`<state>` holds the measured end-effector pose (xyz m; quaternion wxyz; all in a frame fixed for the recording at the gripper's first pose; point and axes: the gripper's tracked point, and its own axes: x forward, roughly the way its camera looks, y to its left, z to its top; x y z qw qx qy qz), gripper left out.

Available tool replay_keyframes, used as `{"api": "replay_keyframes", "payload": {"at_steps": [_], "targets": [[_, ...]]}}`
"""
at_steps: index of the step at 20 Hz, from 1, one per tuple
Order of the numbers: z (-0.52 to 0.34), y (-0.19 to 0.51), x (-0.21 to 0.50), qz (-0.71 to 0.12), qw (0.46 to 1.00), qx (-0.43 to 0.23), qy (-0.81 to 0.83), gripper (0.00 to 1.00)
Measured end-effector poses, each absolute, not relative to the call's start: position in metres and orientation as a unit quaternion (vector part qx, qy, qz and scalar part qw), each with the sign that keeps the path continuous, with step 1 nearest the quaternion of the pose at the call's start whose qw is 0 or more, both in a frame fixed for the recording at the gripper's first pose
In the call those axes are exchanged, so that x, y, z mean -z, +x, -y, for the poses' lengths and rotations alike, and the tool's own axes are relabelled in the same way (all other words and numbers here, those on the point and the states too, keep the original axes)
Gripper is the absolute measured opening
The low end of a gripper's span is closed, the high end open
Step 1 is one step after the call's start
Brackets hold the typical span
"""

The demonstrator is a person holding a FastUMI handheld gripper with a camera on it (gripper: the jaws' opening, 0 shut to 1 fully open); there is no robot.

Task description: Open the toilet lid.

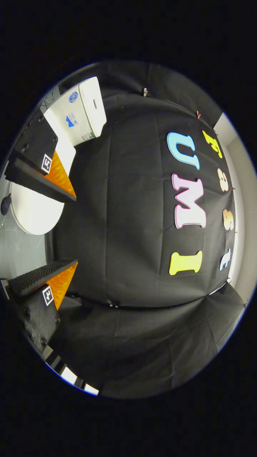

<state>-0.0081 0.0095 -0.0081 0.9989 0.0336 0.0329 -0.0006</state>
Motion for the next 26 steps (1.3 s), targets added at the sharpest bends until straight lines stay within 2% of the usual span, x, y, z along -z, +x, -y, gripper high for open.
{"api": "replay_keyframes", "payload": {"at_steps": [19, 23, 25, 26], "targets": [[-0.002, -0.059, 0.175, -0.177, 0.967, 0.022, 0.183, 0.98], [-0.016, -0.066, 0.194, -0.201, 0.948, 0.004, 0.246, 0.98], [-0.031, -0.068, 0.203, -0.223, 0.921, -0.014, 0.319, 0.98], [-0.036, -0.071, 0.208, -0.242, 0.902, -0.014, 0.358, 0.95]]}}
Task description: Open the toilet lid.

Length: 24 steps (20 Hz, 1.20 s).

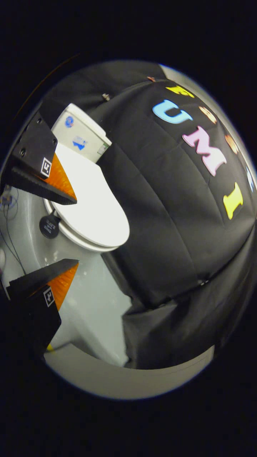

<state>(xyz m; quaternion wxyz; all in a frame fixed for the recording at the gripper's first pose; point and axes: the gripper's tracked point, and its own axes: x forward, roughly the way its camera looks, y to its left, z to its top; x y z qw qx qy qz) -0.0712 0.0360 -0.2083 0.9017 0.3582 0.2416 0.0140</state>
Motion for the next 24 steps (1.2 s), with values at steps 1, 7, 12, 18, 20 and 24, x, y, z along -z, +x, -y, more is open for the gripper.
{"api": "replay_keyframes", "payload": {"at_steps": [1, 7, 12, 18, 20, 24], "targets": [[-0.04, -0.072, 0.212, -0.252, 0.884, -0.014, 0.394, 0.94], [-0.057, -0.083, 0.237, -0.277, 0.799, -0.019, 0.533, 0.69], [-0.062, -0.083, 0.239, -0.274, 0.768, -0.043, 0.577, 0.39], [-0.06, -0.086, 0.249, -0.286, 0.744, -0.041, 0.603, 0.19], [-0.065, -0.083, 0.254, -0.292, 0.725, -0.045, 0.622, 0.1], [-0.066, -0.08, 0.253, -0.287, 0.724, -0.058, 0.625, 0.1]]}}
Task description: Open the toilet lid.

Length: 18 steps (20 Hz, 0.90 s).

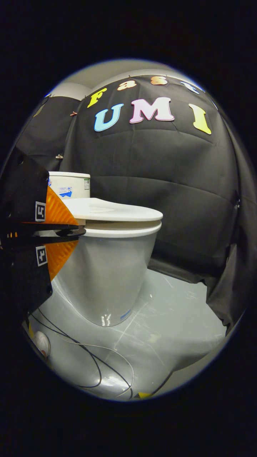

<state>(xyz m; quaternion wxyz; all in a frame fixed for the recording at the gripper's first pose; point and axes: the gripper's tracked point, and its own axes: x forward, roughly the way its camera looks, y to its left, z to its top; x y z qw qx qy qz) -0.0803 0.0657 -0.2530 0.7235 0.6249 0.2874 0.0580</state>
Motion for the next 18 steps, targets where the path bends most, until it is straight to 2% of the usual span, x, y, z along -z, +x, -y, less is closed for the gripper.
{"api": "replay_keyframes", "payload": {"at_steps": [2, 3, 4, 9, 18], "targets": [[-0.066, -0.084, 0.256, -0.3, 0.724, -0.055, 0.618, 0.11], [-0.017, -0.09, 0.244, -0.288, 0.721, -0.049, 0.629, 0.1], [-0.071, -0.069, 0.264, -0.292, 0.721, -0.052, 0.626, 0.05], [-0.064, -0.08, 0.252, -0.29, 0.726, -0.046, 0.622, 0.05], [-0.067, -0.081, 0.222, -0.287, 0.771, -0.023, 0.568, 0.05]]}}
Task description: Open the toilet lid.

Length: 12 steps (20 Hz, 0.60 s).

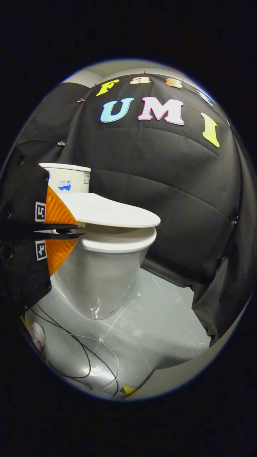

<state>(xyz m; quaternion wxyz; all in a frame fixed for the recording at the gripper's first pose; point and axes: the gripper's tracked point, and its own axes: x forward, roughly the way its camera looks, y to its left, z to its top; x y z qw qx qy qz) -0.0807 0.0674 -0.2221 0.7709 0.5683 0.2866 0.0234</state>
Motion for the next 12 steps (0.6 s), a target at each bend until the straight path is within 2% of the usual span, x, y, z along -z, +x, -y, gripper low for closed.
{"api": "replay_keyframes", "payload": {"at_steps": [12], "targets": [[-0.085, -0.076, 0.138, -0.272, 0.859, 0.005, 0.434, 0.05]]}}
